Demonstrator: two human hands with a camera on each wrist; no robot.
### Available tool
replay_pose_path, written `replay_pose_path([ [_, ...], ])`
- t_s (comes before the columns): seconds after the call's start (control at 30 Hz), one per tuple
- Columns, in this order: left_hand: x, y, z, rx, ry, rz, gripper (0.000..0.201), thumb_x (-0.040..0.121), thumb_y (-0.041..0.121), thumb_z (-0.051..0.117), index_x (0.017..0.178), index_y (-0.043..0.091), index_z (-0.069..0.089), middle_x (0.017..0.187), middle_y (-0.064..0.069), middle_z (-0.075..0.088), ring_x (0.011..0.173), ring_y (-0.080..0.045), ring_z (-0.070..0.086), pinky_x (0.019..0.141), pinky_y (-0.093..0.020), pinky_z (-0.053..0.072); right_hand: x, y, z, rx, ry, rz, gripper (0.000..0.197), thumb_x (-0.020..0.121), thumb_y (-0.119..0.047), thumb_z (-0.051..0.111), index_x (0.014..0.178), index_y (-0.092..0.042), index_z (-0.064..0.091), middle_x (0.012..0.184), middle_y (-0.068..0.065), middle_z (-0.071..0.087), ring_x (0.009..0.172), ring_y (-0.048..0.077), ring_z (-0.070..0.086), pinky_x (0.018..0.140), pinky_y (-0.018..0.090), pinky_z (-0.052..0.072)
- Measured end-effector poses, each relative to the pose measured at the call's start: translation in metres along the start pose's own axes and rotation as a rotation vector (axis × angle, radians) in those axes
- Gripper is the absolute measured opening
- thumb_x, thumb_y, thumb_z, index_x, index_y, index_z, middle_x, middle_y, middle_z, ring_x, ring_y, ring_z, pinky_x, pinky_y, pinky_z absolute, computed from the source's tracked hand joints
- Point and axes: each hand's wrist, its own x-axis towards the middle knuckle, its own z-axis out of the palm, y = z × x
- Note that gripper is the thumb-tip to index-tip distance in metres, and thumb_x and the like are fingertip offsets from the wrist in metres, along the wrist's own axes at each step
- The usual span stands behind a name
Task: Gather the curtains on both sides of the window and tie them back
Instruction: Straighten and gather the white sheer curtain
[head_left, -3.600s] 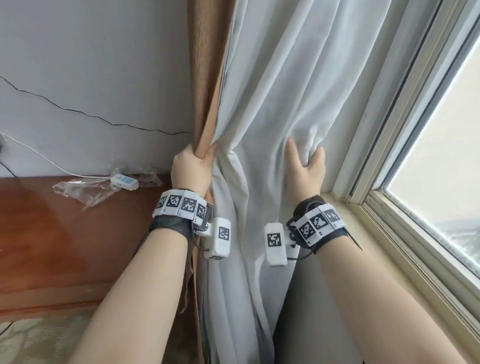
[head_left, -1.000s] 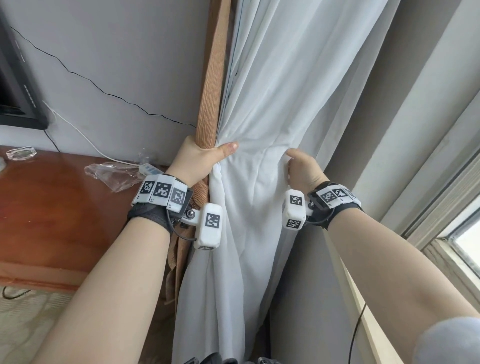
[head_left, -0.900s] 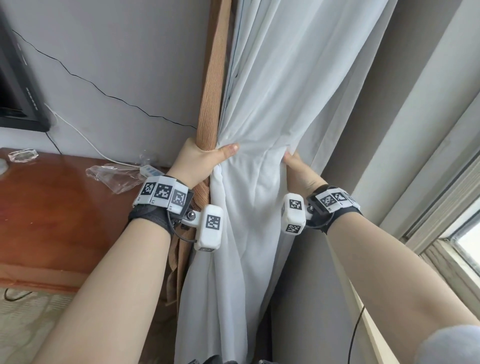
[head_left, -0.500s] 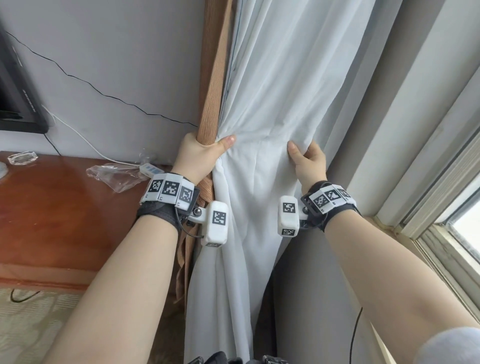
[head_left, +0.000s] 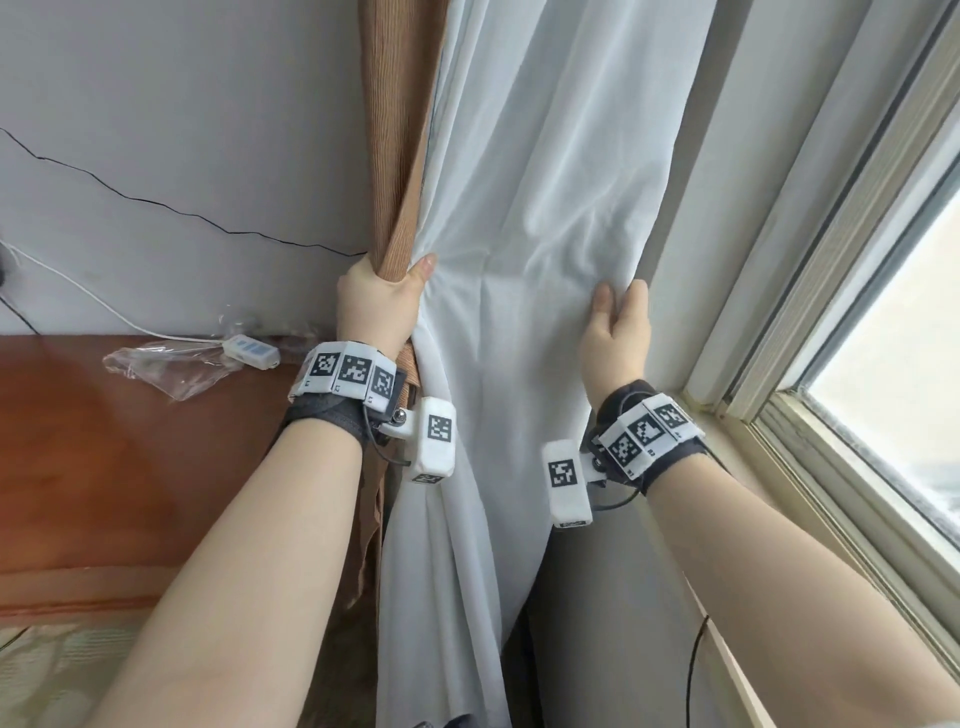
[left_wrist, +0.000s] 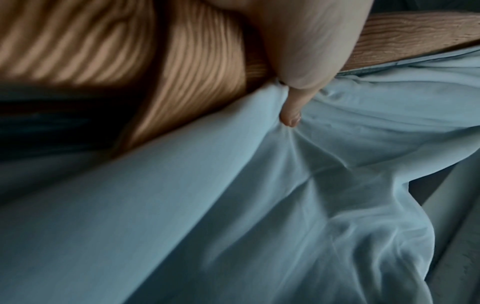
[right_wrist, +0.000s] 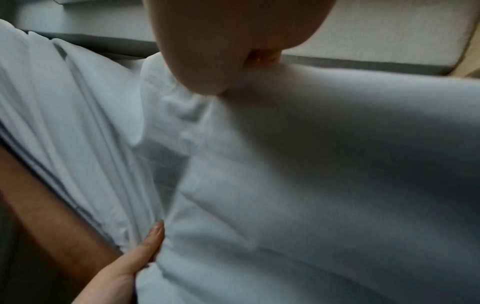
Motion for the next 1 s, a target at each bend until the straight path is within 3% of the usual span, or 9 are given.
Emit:
replay_pose_path([
  [0.17,-0.005,0.004,0.006,0.022,0.009,0.004,0.027,0.078,0.037,0.071,0.078,0.011,0.062,0.090,-0.014,0.071,0.089,-0.031,0.066,0.075,-0.034,0.051,-0.002,-0.010,-0.012,-0.161,0.171,-0.115,0.039,0.092,-0.017,0.042,0.062,-0.027,0.018,0.066,-0.010,0.029,0.068,0.019,0.031,0.063,0.025,0.022],
  [0.33,-0.010,0.006,0.004,0.054,0.043,0.026,0.028,0.080,0.037,0.069,0.077,0.010,0.062,0.086,-0.014,0.070,0.087,-0.031,0.064,0.073,-0.032,0.048,0.001,-0.021,-0.027,-0.527,0.173,-0.335,0.026,0.081,-0.013,0.048,0.061,-0.013,0.031,0.068,0.017,0.053,0.067,0.031,0.046,0.062,0.029,0.024],
  [0.4,-0.011,0.006,0.003,0.053,0.060,0.036,0.027,0.080,0.036,0.069,0.077,0.010,0.062,0.085,-0.013,0.069,0.087,-0.032,0.064,0.072,-0.030,0.047,-0.003,-0.026,-0.025,-0.481,0.129,-0.426,0.023,0.079,-0.007,0.047,0.064,-0.014,0.031,0.064,0.017,0.049,0.062,0.027,0.040,0.059,0.026,0.019],
  [0.5,-0.011,0.006,0.005,0.058,0.055,0.035,0.029,0.081,0.036,0.068,0.076,0.008,0.061,0.086,-0.015,0.069,0.088,-0.034,0.063,0.073,-0.032,0.048,-0.021,-0.034,-0.014,-0.244,-0.001,-0.397,0.020,0.090,-0.008,0.039,0.074,-0.013,0.027,0.058,-0.003,0.030,0.053,0.015,0.019,0.053,0.026,0.015],
  [0.63,-0.012,0.005,0.008,0.043,0.037,0.040,0.031,0.079,0.038,0.068,0.082,0.007,0.064,0.089,-0.015,0.069,0.092,-0.034,0.064,0.080,-0.041,0.052,-0.047,-0.053,0.001,-0.097,-0.125,-0.320,0.033,0.098,-0.014,0.035,0.072,-0.027,0.019,0.052,-0.007,0.024,0.040,0.008,0.032,0.039,0.019,0.021],
  [0.77,-0.018,0.007,0.010,0.019,-0.021,0.029,0.032,0.080,0.037,0.068,0.091,0.008,0.065,0.091,-0.013,0.070,0.092,-0.031,0.065,0.081,-0.039,0.053,-0.057,-0.072,0.020,-0.038,-0.307,-0.367,0.038,0.095,-0.022,0.051,0.075,-0.029,0.020,0.050,-0.009,0.025,0.040,0.011,0.027,0.040,0.017,0.020],
  [0.83,-0.021,0.007,0.007,-0.013,-0.068,0.020,0.036,0.077,0.040,0.067,0.095,0.008,0.066,0.094,-0.010,0.071,0.093,-0.028,0.066,0.083,-0.040,0.054,-0.056,-0.075,0.027,-0.078,-0.347,-0.411,0.031,0.093,-0.017,0.056,0.083,-0.019,0.026,0.050,-0.010,0.026,0.041,0.009,0.025,0.045,0.026,0.026],
  [0.93,-0.023,0.009,0.001,-0.035,-0.130,0.002,0.038,0.076,0.040,0.069,0.099,0.010,0.069,0.094,-0.003,0.072,0.092,-0.020,0.067,0.085,-0.036,0.054,-0.052,-0.072,0.032,-0.184,-0.408,-0.424,0.017,0.088,0.000,0.047,0.092,-0.004,0.032,0.052,-0.006,0.028,0.049,0.026,0.032,0.050,0.033,0.028],
  [1.0,-0.026,0.012,-0.005,-0.073,-0.205,-0.028,0.025,0.079,0.033,0.072,0.095,0.013,0.070,0.087,0.004,0.070,0.089,-0.013,0.067,0.082,-0.028,0.054,-0.051,-0.070,0.036,-0.254,-0.442,-0.437,0.018,0.084,0.002,0.046,0.100,0.004,0.038,0.053,-0.002,0.031,0.052,0.031,0.038,0.050,0.036,0.032],
])
